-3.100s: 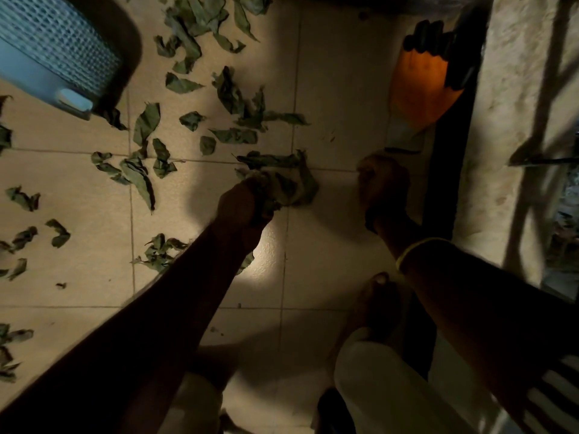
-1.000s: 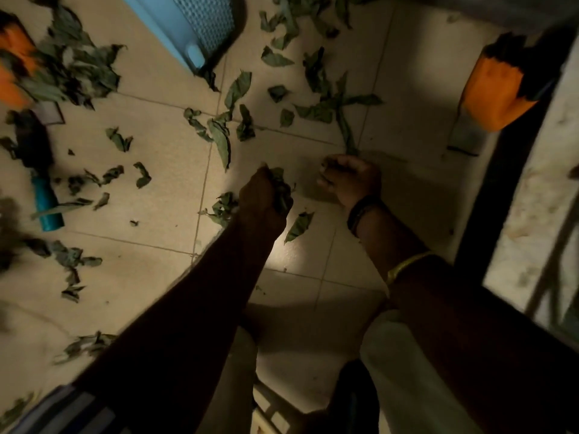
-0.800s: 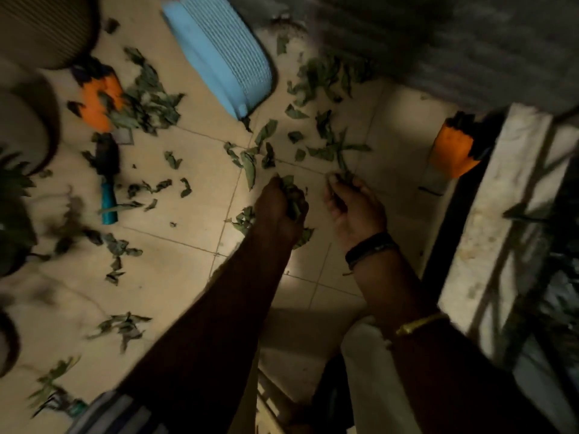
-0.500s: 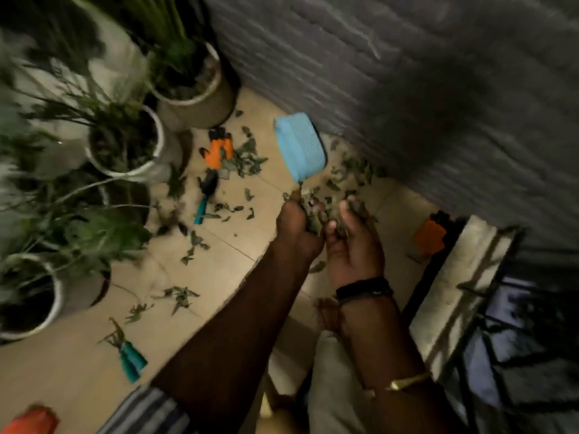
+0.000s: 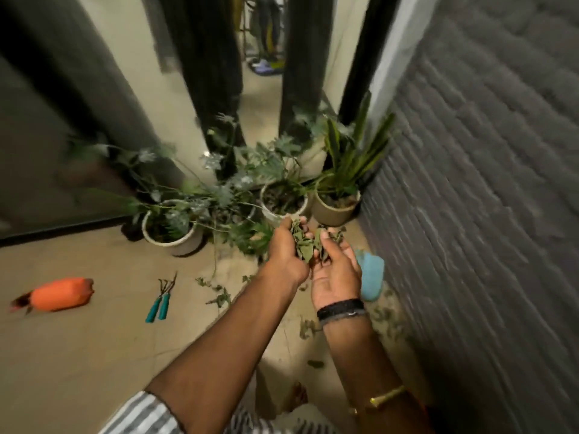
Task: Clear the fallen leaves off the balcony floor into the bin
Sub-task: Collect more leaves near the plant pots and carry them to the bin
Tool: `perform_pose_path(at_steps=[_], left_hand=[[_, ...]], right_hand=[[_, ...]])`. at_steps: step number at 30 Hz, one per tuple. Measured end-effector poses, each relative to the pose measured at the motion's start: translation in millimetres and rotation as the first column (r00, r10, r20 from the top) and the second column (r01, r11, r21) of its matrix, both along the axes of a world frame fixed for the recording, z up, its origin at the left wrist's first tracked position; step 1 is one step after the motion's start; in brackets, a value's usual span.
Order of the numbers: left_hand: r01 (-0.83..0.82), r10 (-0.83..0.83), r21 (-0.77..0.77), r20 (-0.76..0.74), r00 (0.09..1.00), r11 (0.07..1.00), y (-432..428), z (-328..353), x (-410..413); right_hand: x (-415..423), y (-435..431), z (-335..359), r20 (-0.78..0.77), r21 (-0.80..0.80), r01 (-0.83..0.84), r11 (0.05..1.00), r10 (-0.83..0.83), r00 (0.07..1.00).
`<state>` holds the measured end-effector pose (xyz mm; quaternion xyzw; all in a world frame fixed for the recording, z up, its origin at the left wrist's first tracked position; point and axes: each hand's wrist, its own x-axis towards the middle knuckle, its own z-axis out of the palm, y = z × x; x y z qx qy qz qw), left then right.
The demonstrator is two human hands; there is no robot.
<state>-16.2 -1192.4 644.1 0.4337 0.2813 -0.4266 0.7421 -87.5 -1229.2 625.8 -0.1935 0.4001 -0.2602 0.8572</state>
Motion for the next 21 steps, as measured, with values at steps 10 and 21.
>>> perform_pose_path(at_steps=[10,21], left_hand=[[-0.478,0.487,-0.103,0.085,0.869,0.872,185,53,110],[-0.867,0.867,-0.087,0.153,0.475,0.491,414,74,199]], right_hand=[[144,155,48,0.099,-0.048,-0.466,0.884,0.468,0.878],[268,378,71,0.137,-0.072,-0.837,0.543,0.837,0.531]])
